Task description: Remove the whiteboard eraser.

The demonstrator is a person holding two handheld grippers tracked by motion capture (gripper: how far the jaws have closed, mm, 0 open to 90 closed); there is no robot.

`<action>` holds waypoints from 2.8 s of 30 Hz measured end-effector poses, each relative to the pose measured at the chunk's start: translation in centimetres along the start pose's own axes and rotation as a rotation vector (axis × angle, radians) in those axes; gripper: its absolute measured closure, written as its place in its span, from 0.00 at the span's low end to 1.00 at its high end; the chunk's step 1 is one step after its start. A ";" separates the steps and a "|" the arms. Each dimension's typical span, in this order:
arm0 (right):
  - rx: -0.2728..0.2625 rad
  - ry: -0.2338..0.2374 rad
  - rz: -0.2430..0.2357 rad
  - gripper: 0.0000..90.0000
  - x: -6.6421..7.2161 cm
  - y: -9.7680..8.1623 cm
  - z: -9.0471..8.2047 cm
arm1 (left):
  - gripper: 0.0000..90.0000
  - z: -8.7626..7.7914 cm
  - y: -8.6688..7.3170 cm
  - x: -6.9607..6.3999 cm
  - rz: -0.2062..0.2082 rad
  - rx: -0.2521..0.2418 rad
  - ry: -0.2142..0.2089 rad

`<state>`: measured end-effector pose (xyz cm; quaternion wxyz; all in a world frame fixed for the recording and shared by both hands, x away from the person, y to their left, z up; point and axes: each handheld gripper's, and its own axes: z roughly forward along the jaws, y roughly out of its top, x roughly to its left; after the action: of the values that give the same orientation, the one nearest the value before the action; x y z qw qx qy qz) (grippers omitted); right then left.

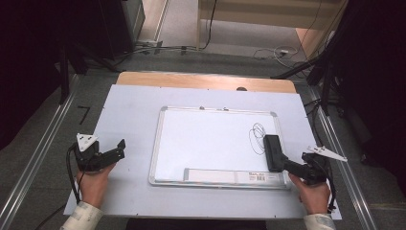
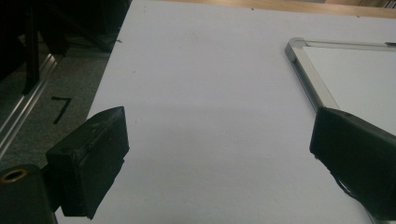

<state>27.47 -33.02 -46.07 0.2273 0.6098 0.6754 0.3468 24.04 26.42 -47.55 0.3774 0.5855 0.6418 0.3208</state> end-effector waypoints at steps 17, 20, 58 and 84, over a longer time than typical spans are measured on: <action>0.009 0.022 0.001 0.15 0.6 0.1 0.4 | 0.06 0.1 0.0 0.0 0.004 -0.003 0.005; 0.014 0.028 -0.008 0.15 0.9 0.1 0.6 | 0.06 0.1 0.0 -0.1 0.005 -0.001 0.003; 0.104 -0.063 -0.067 0.36 3.8 3.0 6.9 | 0.07 0.4 -0.1 0.0 -0.001 0.005 -0.002; 0.125 -0.089 -0.051 0.40 4.1 2.5 7.4 | 0.07 0.3 -0.1 0.2 -0.012 0.007 -0.006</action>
<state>33.93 -27.51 -48.61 0.2271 0.6202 0.7004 0.2706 24.25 26.56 -47.80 0.3790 0.5838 0.6454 0.3146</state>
